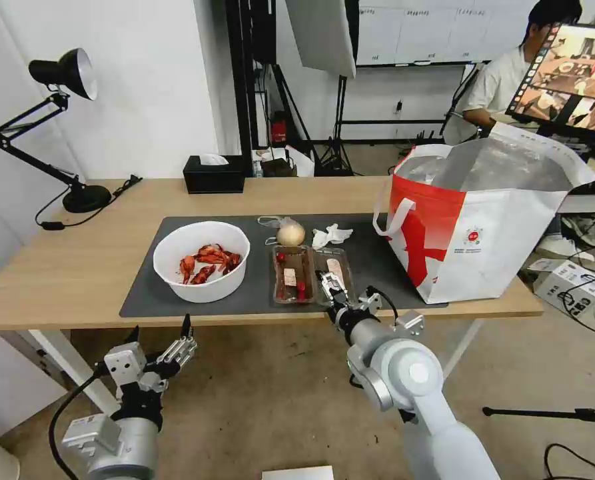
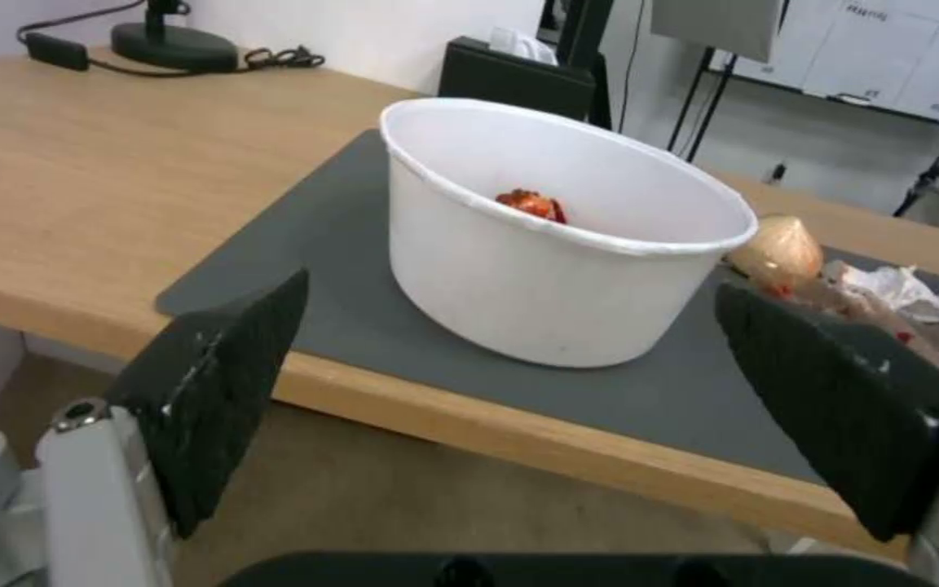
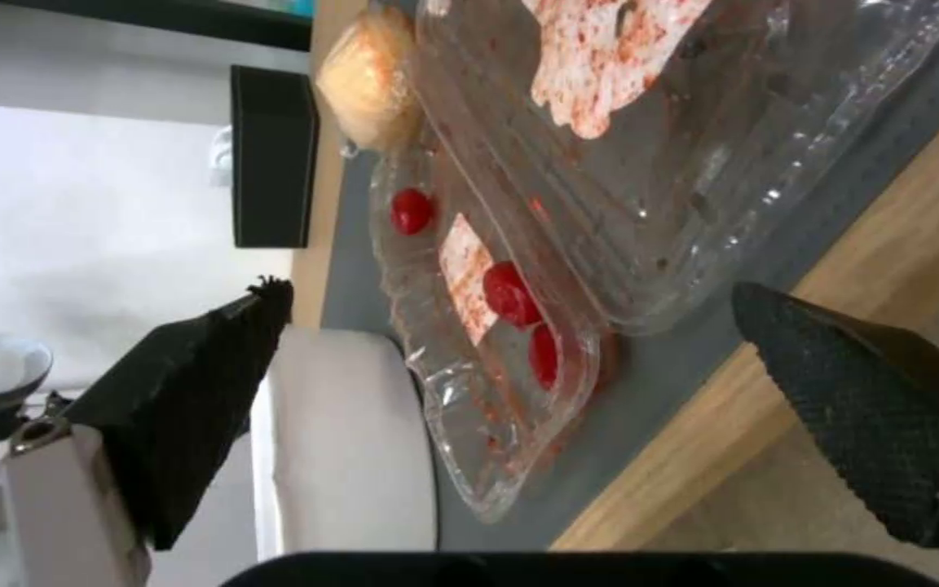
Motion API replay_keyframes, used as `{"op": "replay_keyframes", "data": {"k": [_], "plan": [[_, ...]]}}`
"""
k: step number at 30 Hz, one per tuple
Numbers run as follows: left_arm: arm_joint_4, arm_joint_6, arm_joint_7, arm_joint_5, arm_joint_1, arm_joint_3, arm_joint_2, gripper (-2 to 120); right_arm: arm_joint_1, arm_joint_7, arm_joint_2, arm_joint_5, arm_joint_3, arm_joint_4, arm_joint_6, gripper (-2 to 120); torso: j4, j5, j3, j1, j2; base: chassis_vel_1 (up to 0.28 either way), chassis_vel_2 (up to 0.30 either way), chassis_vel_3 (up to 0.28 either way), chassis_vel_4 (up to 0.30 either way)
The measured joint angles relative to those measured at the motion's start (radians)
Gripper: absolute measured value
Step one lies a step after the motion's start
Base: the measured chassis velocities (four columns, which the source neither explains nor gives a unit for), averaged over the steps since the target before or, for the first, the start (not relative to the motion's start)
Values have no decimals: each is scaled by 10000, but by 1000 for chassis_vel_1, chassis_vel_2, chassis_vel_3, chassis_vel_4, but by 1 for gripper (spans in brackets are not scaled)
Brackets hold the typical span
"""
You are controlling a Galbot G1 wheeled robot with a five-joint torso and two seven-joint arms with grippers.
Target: Pick up the trash from the table and place it into the takeout bag.
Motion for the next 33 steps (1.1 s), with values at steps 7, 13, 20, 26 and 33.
{"op": "replay_keyframes", "data": {"k": [7, 13, 20, 26, 33], "plan": [[-35, -6, 0, 0, 18, -35, 17, 100, 53, 173, 88, -12, 1, -96, -10, 100, -1, 0, 0, 0, 0, 0, 0, 0, 0], [-40, -11, -2, 0, 33, -39, 7, 100, 160, 180, 133, -14, 1, -171, -10, 100, 0, 0, 0, 0, 0, 0, 0, 0, 0], [-83, -31, -3, -5, 90, -79, 11, 100, 267, 245, 242, -54, -6, -292, -10, 100, 0, 0, -1, 0, 0, 0, 0, 0, 0], [-115, -35, -4, -12, 116, -100, 24, 100, 333, 285, 351, -147, -27, -381, 0, 100, 0, -1, 0, 0, 0, 0, 0, 0, 0], [-170, -41, -3, -11, 184, -115, 10, 100, 420, 312, 404, -187, -24, -442, 32, 100, 0, 0, 0, 0, 0, 0, 0, 0, 0]]}}
